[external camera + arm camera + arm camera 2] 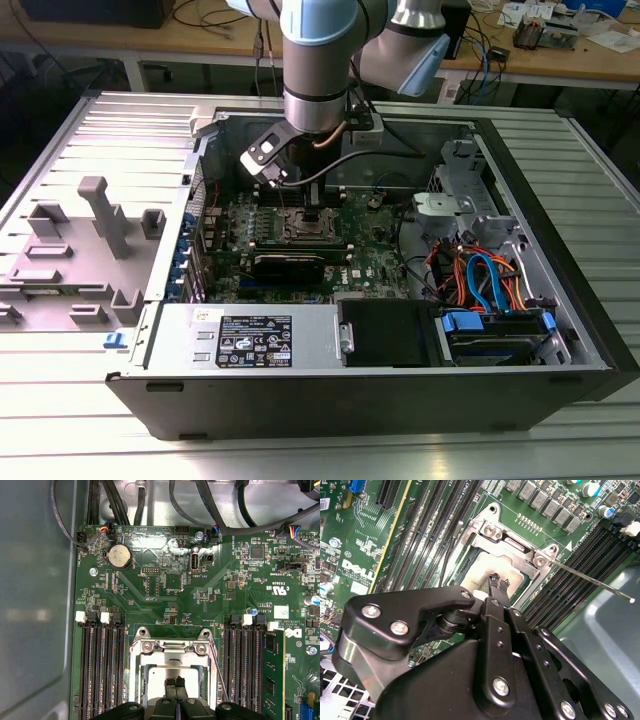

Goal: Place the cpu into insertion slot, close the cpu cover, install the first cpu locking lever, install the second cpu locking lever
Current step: 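Close the cpu cover, then install the first cpu locking lever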

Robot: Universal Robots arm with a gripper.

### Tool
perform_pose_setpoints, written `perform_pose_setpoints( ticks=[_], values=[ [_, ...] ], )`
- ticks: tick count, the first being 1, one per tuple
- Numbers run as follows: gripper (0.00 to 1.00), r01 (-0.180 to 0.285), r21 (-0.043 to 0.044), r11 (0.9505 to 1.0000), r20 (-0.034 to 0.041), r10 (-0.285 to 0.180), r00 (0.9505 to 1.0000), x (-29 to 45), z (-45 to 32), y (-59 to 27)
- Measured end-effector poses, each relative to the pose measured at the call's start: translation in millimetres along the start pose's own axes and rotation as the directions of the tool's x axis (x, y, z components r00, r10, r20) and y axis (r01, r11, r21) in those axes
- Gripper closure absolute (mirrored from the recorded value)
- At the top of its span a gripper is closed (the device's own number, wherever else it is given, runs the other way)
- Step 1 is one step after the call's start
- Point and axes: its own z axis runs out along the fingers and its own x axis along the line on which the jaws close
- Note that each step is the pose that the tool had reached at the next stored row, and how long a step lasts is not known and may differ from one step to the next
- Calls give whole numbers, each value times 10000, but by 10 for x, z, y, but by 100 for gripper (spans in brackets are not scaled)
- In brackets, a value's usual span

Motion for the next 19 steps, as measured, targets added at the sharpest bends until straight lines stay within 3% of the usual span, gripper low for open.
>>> perform_pose_setpoints(
  ticks=[19],
  values=[
    [89,0,0,10000,1,0,10000,-1,-36,10]
  ],
)
